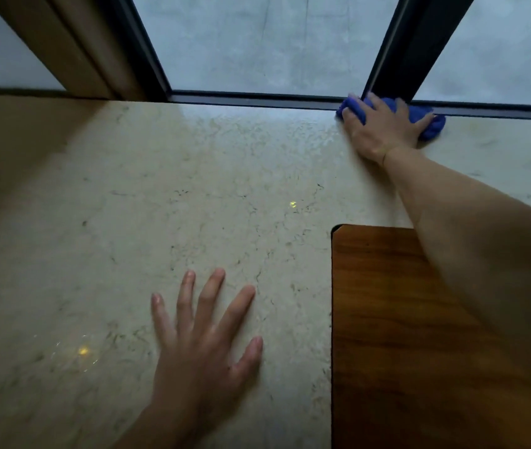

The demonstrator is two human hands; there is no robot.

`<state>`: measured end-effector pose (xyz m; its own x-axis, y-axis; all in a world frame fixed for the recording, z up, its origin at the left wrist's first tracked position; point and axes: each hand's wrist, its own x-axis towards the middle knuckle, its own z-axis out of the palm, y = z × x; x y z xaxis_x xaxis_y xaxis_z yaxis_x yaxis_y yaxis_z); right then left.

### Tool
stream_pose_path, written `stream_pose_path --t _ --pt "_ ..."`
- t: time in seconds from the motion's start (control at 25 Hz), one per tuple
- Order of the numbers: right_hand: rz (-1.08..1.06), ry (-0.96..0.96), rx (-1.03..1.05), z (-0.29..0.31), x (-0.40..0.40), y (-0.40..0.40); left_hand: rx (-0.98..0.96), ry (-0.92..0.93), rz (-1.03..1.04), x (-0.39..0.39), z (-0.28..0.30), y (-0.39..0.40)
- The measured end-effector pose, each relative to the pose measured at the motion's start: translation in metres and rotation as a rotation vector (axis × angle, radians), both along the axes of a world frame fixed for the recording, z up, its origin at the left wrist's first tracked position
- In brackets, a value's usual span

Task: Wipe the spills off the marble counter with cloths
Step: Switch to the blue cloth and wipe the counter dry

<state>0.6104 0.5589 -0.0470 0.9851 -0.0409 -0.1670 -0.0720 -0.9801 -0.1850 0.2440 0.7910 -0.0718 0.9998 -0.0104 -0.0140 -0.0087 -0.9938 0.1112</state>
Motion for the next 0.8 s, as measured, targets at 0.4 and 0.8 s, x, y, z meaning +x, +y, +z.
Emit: stream_pose_path --t 0.4,0.8 --pt "0.317 -0.009 -0.053 -0.005 -0.133 0.011 -0.003 0.111 0.042 0.005 0.004 0.004" --pt "0.183 -0.026 -0.091 -0.011 -0.474 -0.028 -0.088 0.02 0.006 0.003 0.001 0.008"
